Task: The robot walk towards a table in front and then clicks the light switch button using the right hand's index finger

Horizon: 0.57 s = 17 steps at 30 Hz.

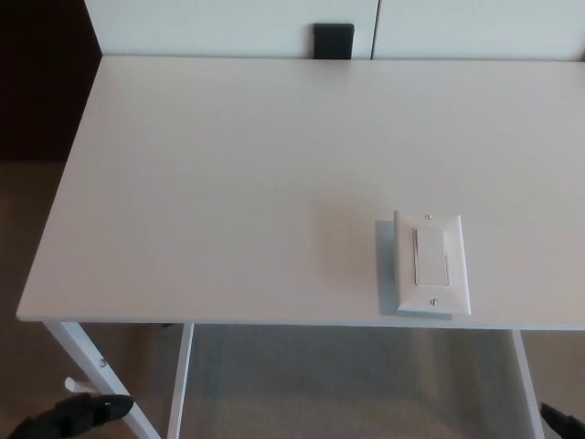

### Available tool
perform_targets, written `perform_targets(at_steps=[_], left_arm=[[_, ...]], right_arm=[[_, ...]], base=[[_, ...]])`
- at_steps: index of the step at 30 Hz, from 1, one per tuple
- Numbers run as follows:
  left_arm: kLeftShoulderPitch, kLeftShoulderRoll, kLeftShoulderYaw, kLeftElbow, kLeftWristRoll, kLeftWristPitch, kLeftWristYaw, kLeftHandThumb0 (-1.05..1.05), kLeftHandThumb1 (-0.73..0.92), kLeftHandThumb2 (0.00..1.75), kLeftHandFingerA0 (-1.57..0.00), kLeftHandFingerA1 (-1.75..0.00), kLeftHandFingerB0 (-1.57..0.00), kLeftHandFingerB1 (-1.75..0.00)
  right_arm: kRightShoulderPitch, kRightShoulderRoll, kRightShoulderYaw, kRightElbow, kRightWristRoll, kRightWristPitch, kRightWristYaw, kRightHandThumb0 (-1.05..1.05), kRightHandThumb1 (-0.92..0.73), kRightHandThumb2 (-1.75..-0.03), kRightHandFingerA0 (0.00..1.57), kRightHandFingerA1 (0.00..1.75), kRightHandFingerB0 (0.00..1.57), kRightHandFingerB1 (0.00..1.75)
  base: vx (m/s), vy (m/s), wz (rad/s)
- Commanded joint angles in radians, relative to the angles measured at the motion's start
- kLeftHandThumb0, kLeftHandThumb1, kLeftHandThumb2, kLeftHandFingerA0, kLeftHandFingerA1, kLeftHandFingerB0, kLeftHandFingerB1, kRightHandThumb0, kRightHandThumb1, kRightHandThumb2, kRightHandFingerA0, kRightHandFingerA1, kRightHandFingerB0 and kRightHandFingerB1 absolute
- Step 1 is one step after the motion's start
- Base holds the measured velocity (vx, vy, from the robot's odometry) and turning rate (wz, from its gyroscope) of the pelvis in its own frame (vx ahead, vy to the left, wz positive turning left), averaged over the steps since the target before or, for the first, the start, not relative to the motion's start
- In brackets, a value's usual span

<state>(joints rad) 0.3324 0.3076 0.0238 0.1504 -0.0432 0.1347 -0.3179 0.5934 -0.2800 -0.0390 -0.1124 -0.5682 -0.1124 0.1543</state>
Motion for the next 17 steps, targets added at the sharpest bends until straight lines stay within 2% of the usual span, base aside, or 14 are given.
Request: perform_targets(at_steps=[1,3,10,17], left_arm=[[0.017,0.013,0.027,0.037,-0.001,-0.024,0.004,-0.02,0.67,0.58,-0.53,-0.49,-0.38,-0.42],[0.013,0.014,0.030,0.035,-0.007,-0.022,-0.002,-0.01,0.68,0.59,-0.53,-0.49,-0.37,-0.42],[0.001,0.017,0.028,0.029,0.002,-0.017,0.005,-0.02,0.67,0.58,-0.53,-0.48,-0.39,-0.42],[-0.008,0.012,0.033,0.026,0.000,-0.003,0.010,-0.01,0.66,0.58,-0.54,-0.49,-0.40,-0.42]], right_arm=[[-0.039,0.048,-0.082,0.091,0.371,0.046,0.163,-0.85,-0.64,-0.96,0.00,0.26,0.00,0.11],[-0.045,0.048,-0.087,0.094,0.381,0.047,0.171,-0.89,-0.65,-0.96,0.00,0.22,0.00,0.08],[-0.049,0.049,-0.096,0.082,0.391,0.042,0.171,-0.86,-0.64,-0.96,0.00,0.27,0.00,0.11],[-0.051,0.054,-0.101,0.077,0.429,0.052,0.179,-0.85,-0.63,-0.94,0.00,0.24,0.00,0.09]], base=[[0.00,0.000,0.00],[0.00,0.000,0.00],[0.00,0.000,0.00],[0.00,0.000,0.00]])
